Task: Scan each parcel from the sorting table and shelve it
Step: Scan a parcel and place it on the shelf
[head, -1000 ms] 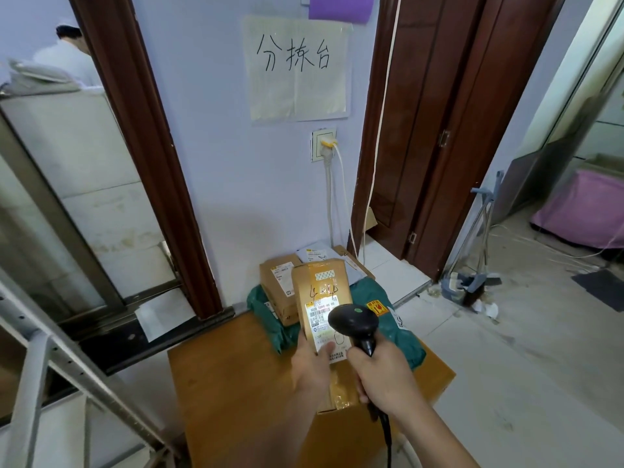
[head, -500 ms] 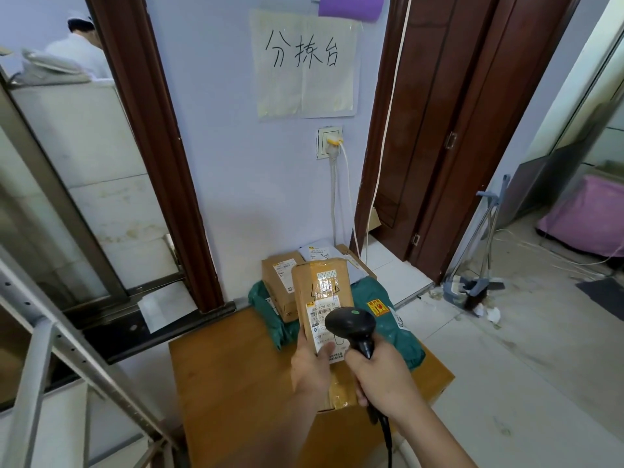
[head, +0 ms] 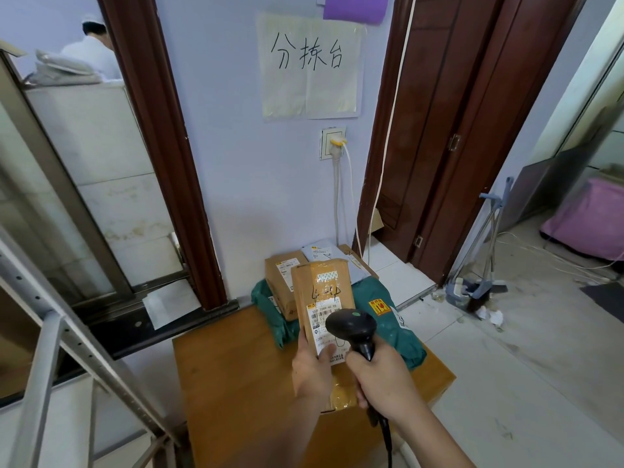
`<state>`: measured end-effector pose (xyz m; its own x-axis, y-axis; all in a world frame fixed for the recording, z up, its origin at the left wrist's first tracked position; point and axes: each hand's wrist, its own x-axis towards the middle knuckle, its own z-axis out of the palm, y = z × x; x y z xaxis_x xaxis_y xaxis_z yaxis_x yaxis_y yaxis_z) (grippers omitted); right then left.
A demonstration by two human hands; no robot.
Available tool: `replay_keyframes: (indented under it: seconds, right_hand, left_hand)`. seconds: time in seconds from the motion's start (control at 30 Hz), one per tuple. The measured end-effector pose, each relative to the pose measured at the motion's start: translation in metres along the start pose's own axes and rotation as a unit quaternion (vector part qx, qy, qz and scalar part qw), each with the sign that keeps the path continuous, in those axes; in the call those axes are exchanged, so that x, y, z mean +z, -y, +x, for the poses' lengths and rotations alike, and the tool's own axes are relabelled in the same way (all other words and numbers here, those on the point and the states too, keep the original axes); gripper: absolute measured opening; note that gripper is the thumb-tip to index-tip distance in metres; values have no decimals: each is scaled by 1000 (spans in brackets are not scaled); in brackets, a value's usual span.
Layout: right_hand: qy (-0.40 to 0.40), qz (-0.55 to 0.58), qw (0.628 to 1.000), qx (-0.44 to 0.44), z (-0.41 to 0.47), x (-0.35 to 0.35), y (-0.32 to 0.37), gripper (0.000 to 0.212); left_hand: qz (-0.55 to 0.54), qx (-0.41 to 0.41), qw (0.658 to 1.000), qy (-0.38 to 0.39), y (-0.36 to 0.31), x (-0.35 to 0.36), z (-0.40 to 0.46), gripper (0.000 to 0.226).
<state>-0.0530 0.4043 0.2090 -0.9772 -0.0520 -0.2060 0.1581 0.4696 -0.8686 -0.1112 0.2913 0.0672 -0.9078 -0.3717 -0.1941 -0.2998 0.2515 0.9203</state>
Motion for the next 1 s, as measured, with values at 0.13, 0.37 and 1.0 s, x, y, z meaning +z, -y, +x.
replay_keyframes:
  seconds: [0.13, 0.37, 1.0]
  right_hand:
    - [-3, -4, 1000, -4, -1, 3, -2, 5]
    - [7, 3, 1000, 6, 0, 9, -1, 13]
    - [-39, 2, 999, -7, -48, 52, 21, 7]
  left_hand:
    - [-4, 8, 1000, -2, 0, -1, -4, 70]
    - [-12, 20, 1000, -4, -6, -5, -11, 59]
    - [-71, 53, 996, 27, 0, -54, -47, 65]
